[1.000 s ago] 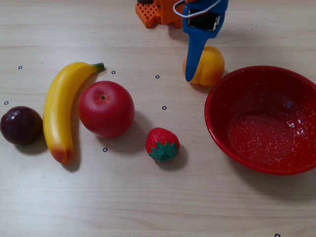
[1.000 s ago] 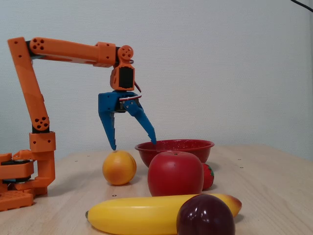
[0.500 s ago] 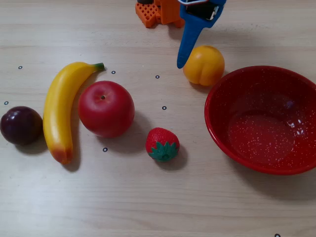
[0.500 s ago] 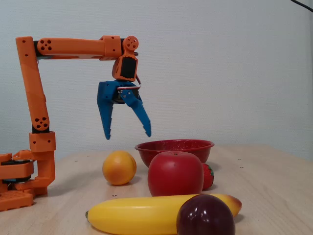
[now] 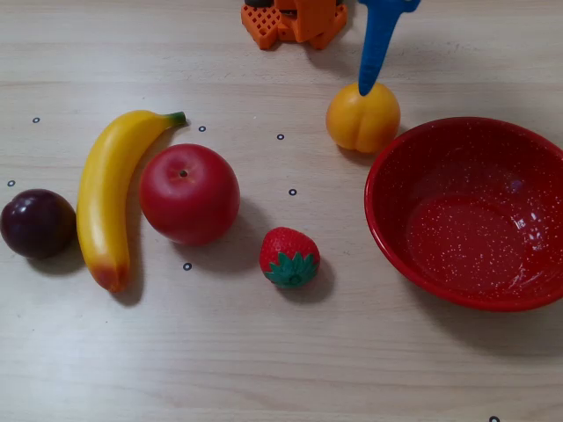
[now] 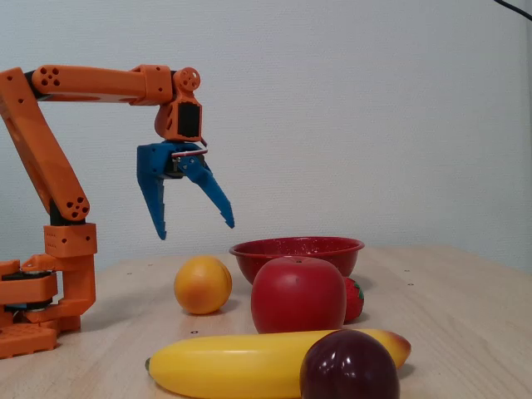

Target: Put the peach in the red bowl.

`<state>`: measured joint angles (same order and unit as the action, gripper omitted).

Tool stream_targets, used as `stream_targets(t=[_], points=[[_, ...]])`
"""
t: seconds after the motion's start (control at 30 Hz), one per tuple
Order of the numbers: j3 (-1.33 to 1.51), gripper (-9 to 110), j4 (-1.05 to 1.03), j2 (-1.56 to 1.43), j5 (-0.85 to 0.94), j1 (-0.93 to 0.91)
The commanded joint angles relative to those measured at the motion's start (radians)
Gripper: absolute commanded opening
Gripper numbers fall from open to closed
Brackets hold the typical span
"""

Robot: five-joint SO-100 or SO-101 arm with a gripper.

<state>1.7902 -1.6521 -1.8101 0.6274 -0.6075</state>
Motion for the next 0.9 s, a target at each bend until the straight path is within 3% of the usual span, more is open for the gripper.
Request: stream_targets(t=[0.0, 0.87], points=[[-0.032, 46, 0.037, 0.028, 0.009, -0.003], [0.018, 47, 0.325, 0.410, -0.017, 0.144]])
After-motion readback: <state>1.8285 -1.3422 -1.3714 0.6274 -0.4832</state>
